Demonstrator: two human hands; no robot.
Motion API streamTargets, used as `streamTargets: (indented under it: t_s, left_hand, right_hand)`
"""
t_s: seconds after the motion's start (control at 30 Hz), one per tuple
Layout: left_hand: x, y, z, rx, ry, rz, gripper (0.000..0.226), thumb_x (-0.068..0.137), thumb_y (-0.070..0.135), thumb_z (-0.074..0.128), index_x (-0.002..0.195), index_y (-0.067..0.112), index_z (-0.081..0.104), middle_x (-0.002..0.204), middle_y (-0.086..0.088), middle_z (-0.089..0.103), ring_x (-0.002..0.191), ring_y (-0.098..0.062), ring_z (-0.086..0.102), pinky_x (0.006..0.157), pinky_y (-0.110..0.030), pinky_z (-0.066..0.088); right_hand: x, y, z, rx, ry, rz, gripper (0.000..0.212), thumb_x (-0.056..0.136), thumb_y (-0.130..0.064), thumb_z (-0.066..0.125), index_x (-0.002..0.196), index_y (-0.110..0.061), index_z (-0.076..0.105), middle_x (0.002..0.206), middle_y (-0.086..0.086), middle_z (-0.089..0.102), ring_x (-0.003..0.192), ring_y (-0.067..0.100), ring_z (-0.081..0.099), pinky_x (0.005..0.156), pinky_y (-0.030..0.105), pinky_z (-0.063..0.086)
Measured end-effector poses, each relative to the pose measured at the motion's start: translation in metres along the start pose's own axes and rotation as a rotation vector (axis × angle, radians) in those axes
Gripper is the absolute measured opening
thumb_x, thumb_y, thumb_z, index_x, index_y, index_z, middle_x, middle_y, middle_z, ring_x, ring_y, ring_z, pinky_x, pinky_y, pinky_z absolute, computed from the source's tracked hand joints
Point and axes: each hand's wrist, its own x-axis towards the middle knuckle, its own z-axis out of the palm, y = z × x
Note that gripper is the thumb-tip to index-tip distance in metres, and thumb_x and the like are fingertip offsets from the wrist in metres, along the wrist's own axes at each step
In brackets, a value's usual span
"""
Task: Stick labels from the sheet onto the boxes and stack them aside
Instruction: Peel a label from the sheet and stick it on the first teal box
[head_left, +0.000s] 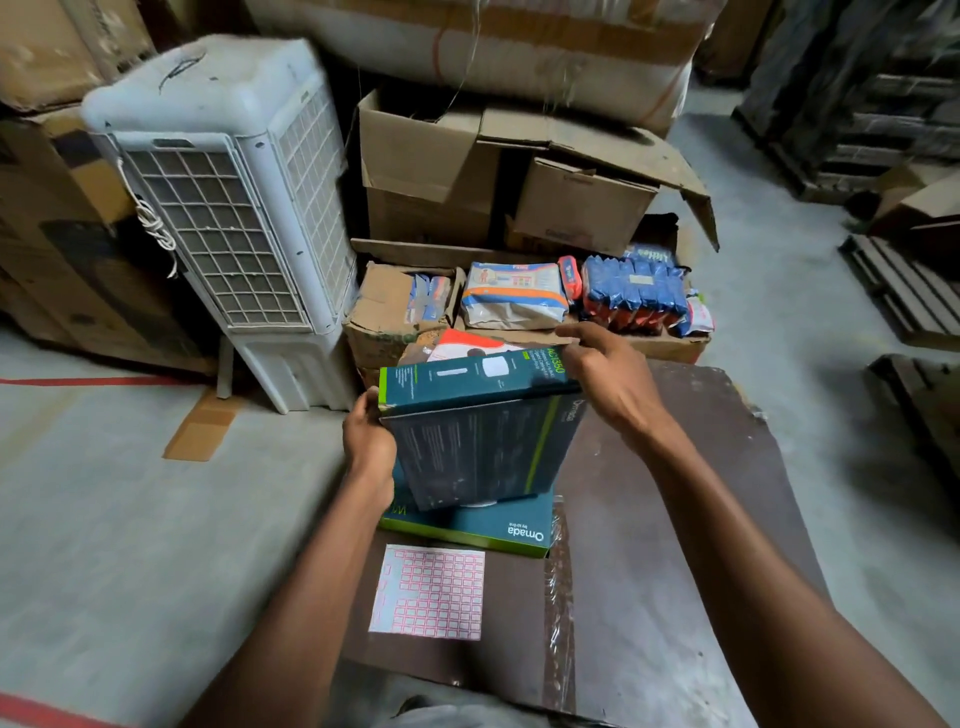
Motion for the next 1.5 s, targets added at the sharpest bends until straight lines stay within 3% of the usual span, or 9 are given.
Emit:
streamTargets:
  t_s: [0.13, 0.33, 0.4, 0.47, 0.57, 0.7, 0.93, 1.23, 1.5]
  left_hand:
    - [0.016, 0.001, 0.006, 0.091, -0.009, -0.115, 0.036, 0.110, 0.027, 0.039, 0.119, 0.012, 0.070, 0.117, -0.013, 0.073, 0.100, -0.026, 0.067, 0.096, -0.045, 0.053]
    - [0.014, 0.013, 0.017, 0.262, -0.108, 0.047, 0.043, 0.109, 0.049, 0.032, 0.111, 0.024, 0.067, 0.117, -0.004, 0.070, 0.110, -0.023, 0.064, 0.097, -0.038, 0.050]
    - [0.011, 0.019, 0.015, 0.184, -0.020, 0.296, 0.045, 0.111, 0.042, 0.031, 0.119, 0.018, 0.068, 0.114, 0.000, 0.071, 0.114, -0.025, 0.064, 0.100, -0.039, 0.050]
    - [0.000, 0.029, 0.010, 0.337, 0.095, 0.812, 0.036, 0.110, 0.032, 0.038, 0.123, 0.018, 0.069, 0.119, 0.004, 0.070, 0.120, -0.019, 0.061, 0.101, -0.038, 0.048]
    - [-0.022, 0.032, 0.019, 0.959, -0.238, 1.426, 0.041, 0.104, 0.038, 0.050, 0.142, 0.025, 0.059, 0.147, 0.008, 0.056, 0.140, -0.017, 0.043, 0.114, -0.038, 0.028]
    - [-0.021, 0.014, 0.023, 1.254, -0.400, 1.321, 0.049, 0.105, 0.043, 0.047, 0.153, 0.036, 0.042, 0.155, 0.013, 0.046, 0.148, -0.015, 0.037, 0.121, -0.047, 0.016]
    - [-0.012, 0.001, 0.019, 1.136, -0.327, 1.340, 0.057, 0.089, 0.014, 0.076, 0.140, 0.033, 0.059, 0.140, 0.010, 0.061, 0.133, -0.017, 0.055, 0.108, -0.044, 0.040]
    - [-0.009, -0.007, 0.019, 1.071, -0.344, 1.326, 0.048, 0.089, 0.011, 0.073, 0.133, 0.030, 0.067, 0.134, 0.008, 0.066, 0.134, -0.019, 0.056, 0.104, -0.043, 0.044]
    - [-0.009, -0.008, 0.022, 1.037, -0.312, 1.329, 0.046, 0.087, 0.010, 0.075, 0.129, 0.029, 0.070, 0.129, 0.007, 0.069, 0.130, -0.020, 0.060, 0.102, -0.044, 0.046]
  right_hand:
    - [-0.006, 0.015, 0.009, 0.002, -0.044, -0.008, 0.063, 0.088, -0.015, 0.068, 0.145, -0.034, 0.049, 0.139, 0.012, 0.060, 0.094, 0.013, 0.069, 0.085, 0.039, 0.062]
    - [-0.013, 0.049, 0.020, -0.035, 0.067, -0.031, 0.076, 0.084, -0.022, 0.082, 0.148, -0.037, 0.044, 0.138, 0.007, 0.060, 0.116, 0.020, 0.062, 0.099, 0.054, 0.055]
    - [-0.015, 0.056, 0.018, -0.006, 0.074, -0.029, 0.074, 0.086, -0.018, 0.080, 0.149, -0.034, 0.044, 0.140, 0.007, 0.059, 0.117, 0.019, 0.061, 0.096, 0.054, 0.057]
    - [-0.017, 0.060, 0.017, 0.008, 0.075, -0.046, 0.073, 0.087, -0.015, 0.079, 0.149, -0.033, 0.045, 0.141, 0.007, 0.058, 0.118, 0.017, 0.059, 0.095, 0.052, 0.058]
    - [-0.017, 0.065, 0.020, -0.041, 0.084, -0.079, 0.069, 0.089, -0.017, 0.077, 0.147, -0.036, 0.046, 0.141, 0.005, 0.057, 0.120, 0.016, 0.058, 0.097, 0.051, 0.057]
    - [-0.016, 0.069, 0.023, -0.116, 0.077, -0.092, 0.067, 0.090, -0.024, 0.076, 0.145, -0.043, 0.043, 0.143, 0.001, 0.055, 0.128, 0.020, 0.053, 0.101, 0.055, 0.054]
    - [-0.029, 0.063, 0.033, -0.667, 0.104, -0.416, 0.071, 0.096, -0.049, 0.063, 0.157, -0.042, 0.028, 0.171, 0.002, 0.010, 0.157, 0.024, 0.007, 0.122, 0.046, 0.009]
    - [-0.033, 0.080, 0.067, -0.815, 0.322, -0.475, 0.065, 0.095, -0.036, 0.065, 0.155, -0.038, 0.039, 0.159, -0.004, 0.043, 0.150, 0.025, 0.034, 0.125, 0.057, 0.001]
    - [-0.026, 0.075, 0.064, -0.715, 0.299, -0.552, 0.052, 0.100, -0.042, 0.059, 0.149, -0.029, 0.051, 0.156, 0.002, 0.047, 0.149, 0.029, 0.035, 0.123, 0.049, 0.026]
